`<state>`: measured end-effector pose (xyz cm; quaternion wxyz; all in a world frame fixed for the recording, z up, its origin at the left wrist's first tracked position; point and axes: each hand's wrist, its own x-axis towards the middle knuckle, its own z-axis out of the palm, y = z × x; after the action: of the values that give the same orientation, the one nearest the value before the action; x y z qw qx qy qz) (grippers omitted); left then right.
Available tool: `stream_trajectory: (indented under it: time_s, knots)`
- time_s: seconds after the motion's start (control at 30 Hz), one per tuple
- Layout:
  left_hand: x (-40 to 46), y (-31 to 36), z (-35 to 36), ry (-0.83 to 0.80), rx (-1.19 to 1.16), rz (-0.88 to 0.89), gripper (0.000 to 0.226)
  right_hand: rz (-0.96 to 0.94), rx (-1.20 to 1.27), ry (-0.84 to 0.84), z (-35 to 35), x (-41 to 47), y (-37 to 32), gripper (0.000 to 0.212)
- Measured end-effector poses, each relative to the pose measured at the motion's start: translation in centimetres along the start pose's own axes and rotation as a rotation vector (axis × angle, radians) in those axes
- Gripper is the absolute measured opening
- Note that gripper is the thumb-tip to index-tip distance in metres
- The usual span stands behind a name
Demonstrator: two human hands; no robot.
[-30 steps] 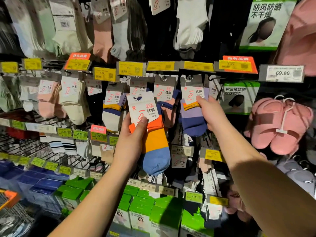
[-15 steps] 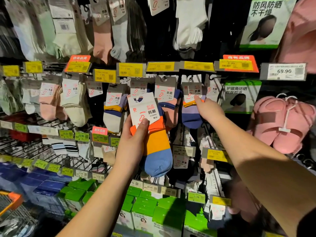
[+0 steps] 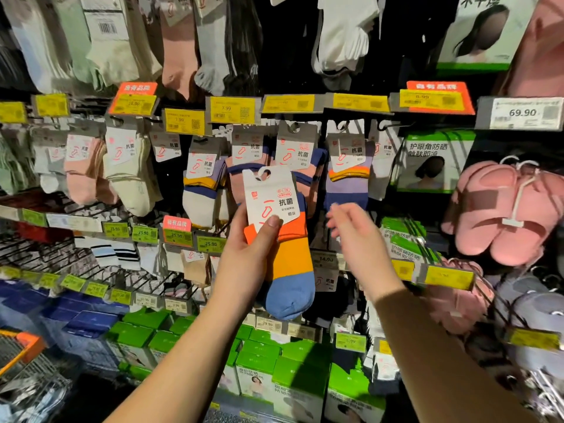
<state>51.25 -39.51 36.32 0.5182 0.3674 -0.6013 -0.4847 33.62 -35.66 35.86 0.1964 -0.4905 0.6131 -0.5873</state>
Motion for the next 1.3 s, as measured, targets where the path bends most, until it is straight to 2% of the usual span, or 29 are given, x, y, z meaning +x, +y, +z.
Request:
stream_trajectory:
  time_s: [0.1, 0.2, 0.23, 0.27, 0.37, 0.43, 0.53, 0.63, 0.83, 1.03, 1.2, 1.3]
  knots:
    - [-0.7, 0.3, 0.8, -0.024, 0.052, 0.040, 0.034, 0.011, 0.152, -0.043, 1.7, -2.1, 0.0, 0.020]
    - [-1.0, 0.2, 1.0, -0.063, 0.085, 0.059, 0.043, 0.063, 0.234, -0.051, 2.3, -2.7, 0.1, 0.057]
    - [-1.0, 0.1, 1.0, -0.077, 0.102, 0.063, 0.045, 0.071, 0.258, -0.061, 2.3, -2.7, 0.1, 0.063]
    - [-1.2, 0.1, 1.1, -0.089, 0.114, 0.074, 0.046, 0.076, 0.288, -0.072, 2.3, -2.8, 0.0, 0.061]
    - [-1.5, 0.3, 1.3, -0.106, 0.154, 0.105, 0.036, 0.092, 0.367, -0.078, 2.3, -3.0, -0.3, 0.031]
    - [-1.5, 0.7, 1.5, -0.137, 0.124, 0.105, 0.031, 0.135, 0.421, -0.077, 2.1, -3.0, -0.4, 0.020]
    - [-0.8, 0.4, 1.5, -0.165, 0.011, 0.004, 0.052, 0.211, 0.508, -0.096, 1.8, -2.9, -0.4, 0.021]
    - [-0.6, 0.0, 1.4, -0.160, -0.015, -0.022, 0.051, 0.256, 0.595, -0.107, 1.3, -2.8, -0.2, 0.020]
    - [-0.5, -0.3, 1.1, -0.021, -0.132, -0.072, 0.048, 0.261, 0.704, -0.108, 0.1, -2.3, -0.3, 0.015]
    - [0.0, 0.8, 0.4, 0.039, -0.082, 0.005, 0.051, 0.184, 0.627, 0.089, -3.5, 2.8, -1.2, 0.009]
    - [0.1, 2.2, 0.3, 0.028, -0.083, 0.051, 0.054, 0.116, 0.450, 0.106, -4.3, 7.0, -2.3, 0.006]
    - [0.1, 2.4, 0.3, 0.027, -0.087, 0.058, 0.055, 0.103, 0.356, 0.099, -4.2, 8.7, -2.8, 0.019]
